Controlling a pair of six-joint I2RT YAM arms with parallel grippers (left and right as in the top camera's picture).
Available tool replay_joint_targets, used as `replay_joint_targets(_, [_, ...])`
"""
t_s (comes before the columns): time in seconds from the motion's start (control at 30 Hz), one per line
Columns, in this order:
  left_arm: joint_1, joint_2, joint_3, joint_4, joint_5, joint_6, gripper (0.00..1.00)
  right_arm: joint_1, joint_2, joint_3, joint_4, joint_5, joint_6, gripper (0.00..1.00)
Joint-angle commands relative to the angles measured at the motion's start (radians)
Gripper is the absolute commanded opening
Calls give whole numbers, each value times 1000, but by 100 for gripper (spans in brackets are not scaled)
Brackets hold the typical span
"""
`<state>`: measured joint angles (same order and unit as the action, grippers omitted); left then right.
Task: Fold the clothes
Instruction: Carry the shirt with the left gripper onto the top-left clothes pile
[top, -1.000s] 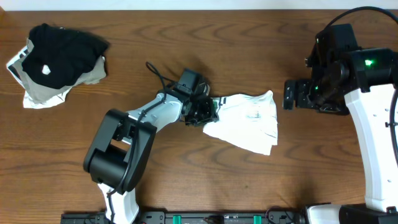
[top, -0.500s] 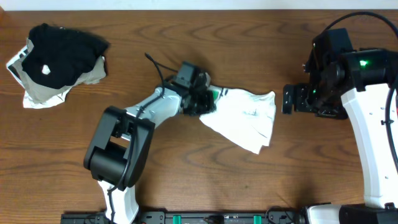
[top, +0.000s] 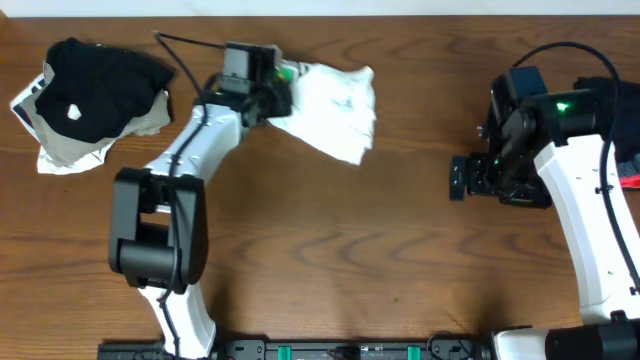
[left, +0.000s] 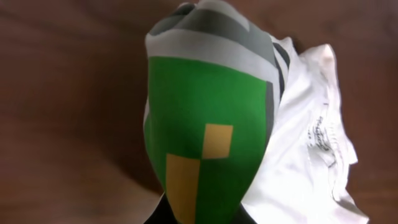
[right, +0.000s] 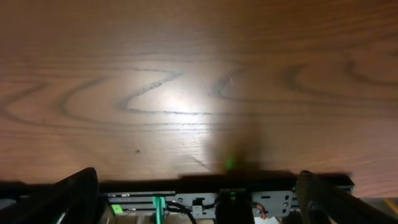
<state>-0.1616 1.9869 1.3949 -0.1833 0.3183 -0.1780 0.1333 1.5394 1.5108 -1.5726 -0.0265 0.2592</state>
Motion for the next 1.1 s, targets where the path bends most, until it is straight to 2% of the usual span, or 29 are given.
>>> replay_joint_targets(0.0, [85,3,27,45,-92,55,6,-7,-10,-13,2,-1,14,99])
replay_joint_targets(0.27, [246,3,27,262,-181,54,6,-7,-10,-13,-3,-1,61,99])
replay_joint_targets(0.53, [346,3,27,482,-312,54,6,-7,-10,-13,-24,-8,82,99])
replay_joint_targets(0.73, [411,3,27,504,-384,50,6,-7,-10,-13,-29,-9,90,99])
replay_joint_targets(1.07, [535,3,27,495,-383,39,6,-7,-10,-13,-35,-8,93,99])
